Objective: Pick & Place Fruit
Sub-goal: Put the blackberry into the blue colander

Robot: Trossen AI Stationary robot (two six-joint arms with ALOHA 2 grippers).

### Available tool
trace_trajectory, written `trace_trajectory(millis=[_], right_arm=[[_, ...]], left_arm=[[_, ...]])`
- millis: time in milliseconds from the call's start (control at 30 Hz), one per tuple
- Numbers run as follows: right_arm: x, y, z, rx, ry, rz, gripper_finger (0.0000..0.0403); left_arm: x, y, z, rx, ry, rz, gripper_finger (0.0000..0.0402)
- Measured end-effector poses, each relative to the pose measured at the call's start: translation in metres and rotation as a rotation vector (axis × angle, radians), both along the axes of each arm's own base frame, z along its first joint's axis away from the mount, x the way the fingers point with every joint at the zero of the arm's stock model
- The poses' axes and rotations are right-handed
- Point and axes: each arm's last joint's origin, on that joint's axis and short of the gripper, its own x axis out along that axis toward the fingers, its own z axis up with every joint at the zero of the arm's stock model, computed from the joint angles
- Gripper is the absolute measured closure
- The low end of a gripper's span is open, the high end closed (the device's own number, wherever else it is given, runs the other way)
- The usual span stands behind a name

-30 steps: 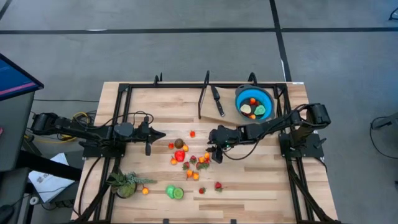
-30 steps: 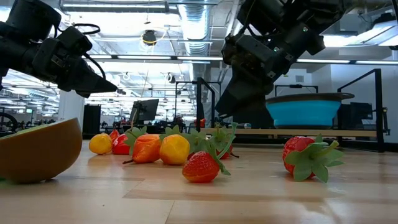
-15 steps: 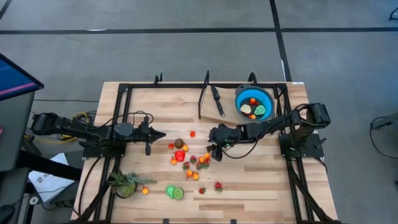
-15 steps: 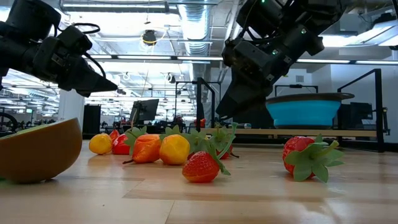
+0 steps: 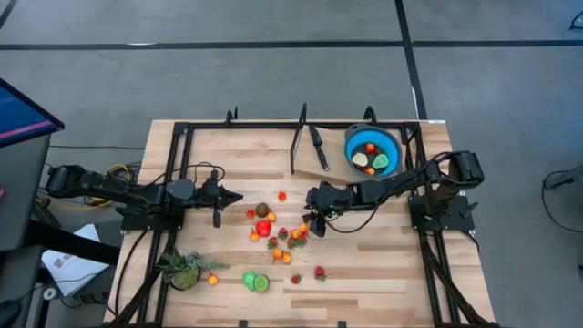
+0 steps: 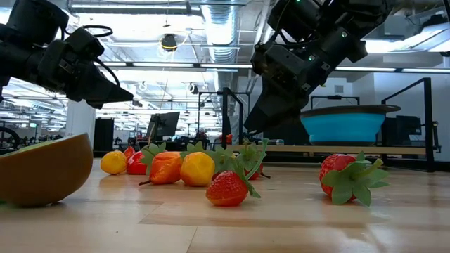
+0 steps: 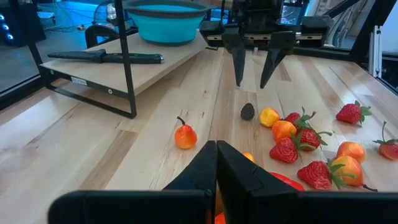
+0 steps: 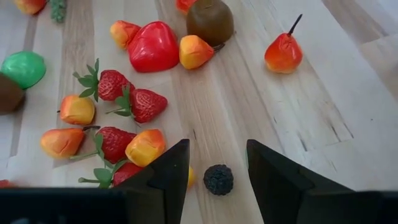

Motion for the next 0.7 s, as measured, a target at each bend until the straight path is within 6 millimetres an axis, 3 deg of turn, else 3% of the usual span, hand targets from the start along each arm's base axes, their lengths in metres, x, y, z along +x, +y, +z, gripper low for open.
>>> trace_trajectory(millis=[700], right_arm=[[0.0002, -0.0025, 0.0, 0.003, 0.0, -0.004, 0.0256]], left_arm=[[0.0001, -0.0001, 0.0006, -0.001, -0.007, 0.0, 0.0401]])
